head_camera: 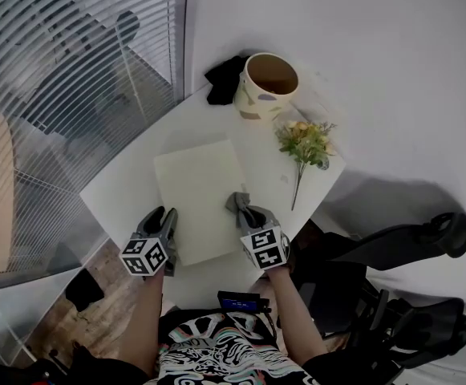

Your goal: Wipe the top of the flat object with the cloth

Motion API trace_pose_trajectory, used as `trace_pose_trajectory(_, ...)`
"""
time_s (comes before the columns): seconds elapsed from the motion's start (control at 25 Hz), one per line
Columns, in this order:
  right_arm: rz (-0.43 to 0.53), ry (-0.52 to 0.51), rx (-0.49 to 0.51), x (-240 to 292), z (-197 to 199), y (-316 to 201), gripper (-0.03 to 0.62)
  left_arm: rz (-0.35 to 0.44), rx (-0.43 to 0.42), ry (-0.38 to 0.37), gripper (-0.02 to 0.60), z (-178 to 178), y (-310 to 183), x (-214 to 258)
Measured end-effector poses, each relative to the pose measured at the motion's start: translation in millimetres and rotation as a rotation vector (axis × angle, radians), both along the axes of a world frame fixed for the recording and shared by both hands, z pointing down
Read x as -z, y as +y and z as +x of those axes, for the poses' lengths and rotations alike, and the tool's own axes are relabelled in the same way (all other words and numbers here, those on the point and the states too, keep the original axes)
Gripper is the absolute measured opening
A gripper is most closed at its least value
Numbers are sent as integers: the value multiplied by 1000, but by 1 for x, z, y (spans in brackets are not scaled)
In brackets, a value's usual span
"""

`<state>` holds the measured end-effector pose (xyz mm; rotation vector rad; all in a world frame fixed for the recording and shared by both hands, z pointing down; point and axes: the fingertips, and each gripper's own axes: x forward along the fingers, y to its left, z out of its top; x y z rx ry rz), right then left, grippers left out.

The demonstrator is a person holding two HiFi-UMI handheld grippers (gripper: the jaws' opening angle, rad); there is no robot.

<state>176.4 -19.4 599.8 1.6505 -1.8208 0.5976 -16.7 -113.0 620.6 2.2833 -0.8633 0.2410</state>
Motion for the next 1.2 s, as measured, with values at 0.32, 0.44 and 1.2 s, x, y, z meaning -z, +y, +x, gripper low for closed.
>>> trace_pose_trajectory(0.32, 1, -4, 0, 0, -2, 5, 20, 40, 2, 15, 218, -2, -1, 0)
trace_pose_trajectory(0.44, -6, 2, -4, 0, 2, 12, 20, 50, 3, 36, 218, 3, 3, -1)
trace_pose_trajectory(1.2, -7, 7, -13, 0, -5, 27, 20, 117, -5, 36, 218, -1, 1, 2)
